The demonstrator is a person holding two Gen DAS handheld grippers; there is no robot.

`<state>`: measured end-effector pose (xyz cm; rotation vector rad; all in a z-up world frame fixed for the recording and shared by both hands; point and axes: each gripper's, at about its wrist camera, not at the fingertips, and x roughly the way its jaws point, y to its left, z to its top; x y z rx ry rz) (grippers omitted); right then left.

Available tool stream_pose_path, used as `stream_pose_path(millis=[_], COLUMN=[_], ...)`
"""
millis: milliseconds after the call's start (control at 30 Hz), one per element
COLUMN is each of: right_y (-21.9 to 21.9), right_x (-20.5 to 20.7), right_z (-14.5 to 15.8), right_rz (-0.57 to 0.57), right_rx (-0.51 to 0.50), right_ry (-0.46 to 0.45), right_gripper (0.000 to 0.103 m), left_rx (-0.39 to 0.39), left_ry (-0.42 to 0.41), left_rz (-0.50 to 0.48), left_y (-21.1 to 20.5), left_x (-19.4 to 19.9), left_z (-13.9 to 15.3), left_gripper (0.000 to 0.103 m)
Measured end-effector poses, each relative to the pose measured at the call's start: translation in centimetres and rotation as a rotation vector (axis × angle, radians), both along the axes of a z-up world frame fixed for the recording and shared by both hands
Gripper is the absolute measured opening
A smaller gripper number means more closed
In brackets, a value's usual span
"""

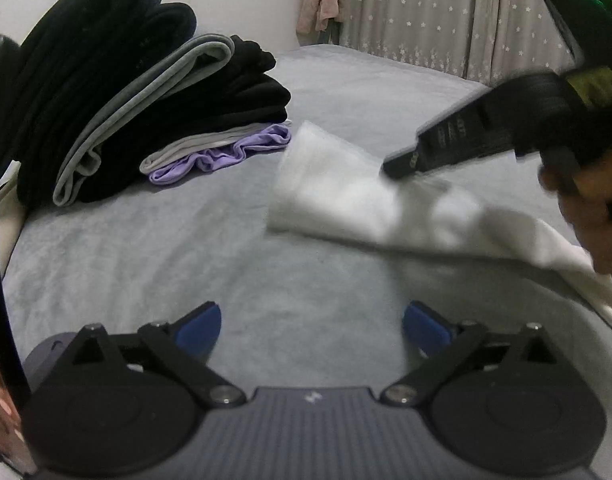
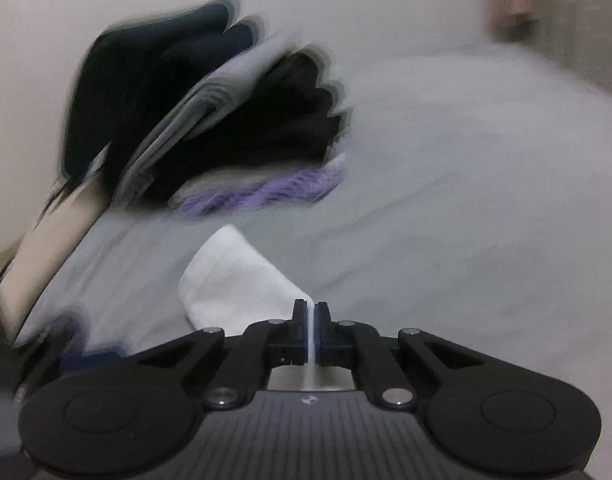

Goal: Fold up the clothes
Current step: 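Pull the folded sleeve end with the right gripper toward the clothes stack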

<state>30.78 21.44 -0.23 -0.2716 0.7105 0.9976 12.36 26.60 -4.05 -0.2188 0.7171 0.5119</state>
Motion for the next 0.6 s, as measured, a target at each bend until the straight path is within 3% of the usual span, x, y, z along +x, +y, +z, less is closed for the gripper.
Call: stream_pose_path(millis=[67, 133, 167, 233, 333, 467, 600], right_y=[-0.1, -0.4, -0.7, -0.6, -0.7, 0.2, 1.0], right_x=[0.4, 0.0, -0.3, -1.6, -3.4, -4.8, -4.7], right_z=[0.1, 0.6, 0.9, 1.4, 1.8, 1.6, 0.5], right_rz=[-0.081, -0.040, -0.004, 0.034, 0.078, 0.164, 0.099], right_rx=[-0.009, 0.018, 0.038, 0.018, -0.008, -0.004, -0.075], right_ry=[-0.056, -0.037, -0.018, -0.065, -0.141, -0.141, -0.198], right_gripper=[0.004, 0.007, 0.020, 0.040, 0.040, 0.040, 0.040], left_rx=[-0.001, -0.001, -0.001, 0.001, -0.002, -0.015, -0.010], left_ry=[0.001, 0.003, 0.005, 0.009, 0.011, 0.005, 0.010], left_rz=[0.001, 0.002, 0.002, 0.002, 0.004, 0.020, 0.020], left_y=[0.0, 0.0, -0.1, -0.2, -0.2, 0.0, -0.3], left_x=[0.0, 0.0, 0.0, 0.0, -0.1, -0.3, -0.3], left_z=[0.0, 0.0, 0.0, 0.0, 0.1, 0.1, 0.1], left_gripper=[0.101, 0.101, 0.101, 0.103, 0.103, 0.103, 0.103])
